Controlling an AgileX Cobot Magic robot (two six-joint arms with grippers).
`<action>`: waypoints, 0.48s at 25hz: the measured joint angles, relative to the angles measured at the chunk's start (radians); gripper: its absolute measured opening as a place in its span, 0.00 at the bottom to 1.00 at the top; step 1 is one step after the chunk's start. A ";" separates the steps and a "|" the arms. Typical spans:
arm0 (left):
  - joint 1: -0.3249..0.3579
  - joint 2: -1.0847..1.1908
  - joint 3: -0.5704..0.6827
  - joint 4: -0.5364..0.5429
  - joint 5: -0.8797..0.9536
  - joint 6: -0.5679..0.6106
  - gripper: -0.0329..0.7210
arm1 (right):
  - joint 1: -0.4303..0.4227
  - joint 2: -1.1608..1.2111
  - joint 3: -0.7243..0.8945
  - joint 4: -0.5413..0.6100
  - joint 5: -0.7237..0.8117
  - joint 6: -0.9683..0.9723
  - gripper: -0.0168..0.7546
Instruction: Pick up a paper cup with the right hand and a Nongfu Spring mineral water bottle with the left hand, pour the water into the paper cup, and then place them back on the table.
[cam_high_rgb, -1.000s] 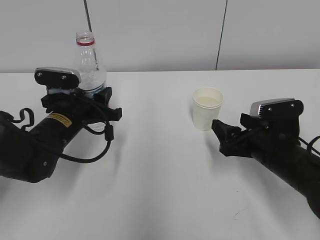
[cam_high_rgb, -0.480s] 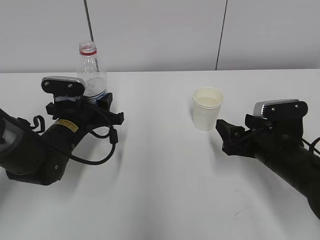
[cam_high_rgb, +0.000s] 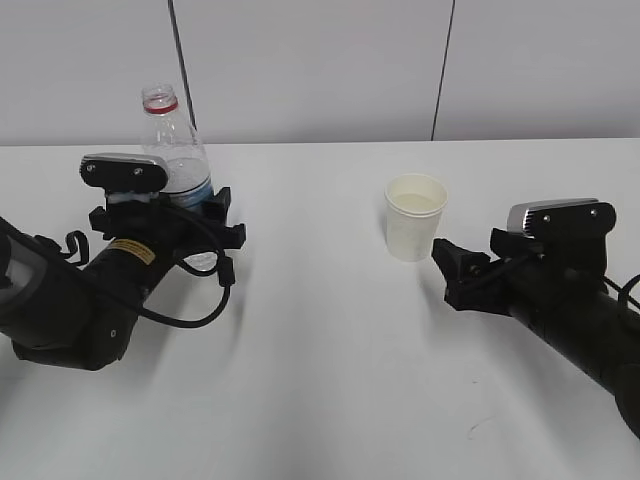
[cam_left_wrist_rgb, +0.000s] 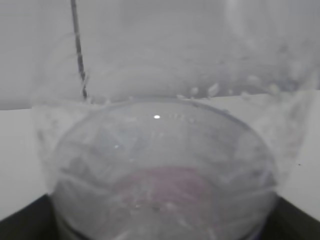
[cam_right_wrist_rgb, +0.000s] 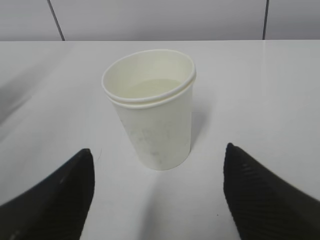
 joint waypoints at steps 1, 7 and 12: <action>0.000 0.000 0.000 0.000 0.002 0.000 0.71 | 0.000 0.000 0.000 0.000 0.000 0.000 0.79; 0.000 -0.030 0.014 -0.016 0.017 0.014 0.75 | 0.000 0.000 0.000 0.001 0.000 0.000 0.79; 0.000 -0.124 0.084 -0.014 0.044 0.019 0.75 | 0.000 0.000 0.002 0.001 0.000 0.000 0.79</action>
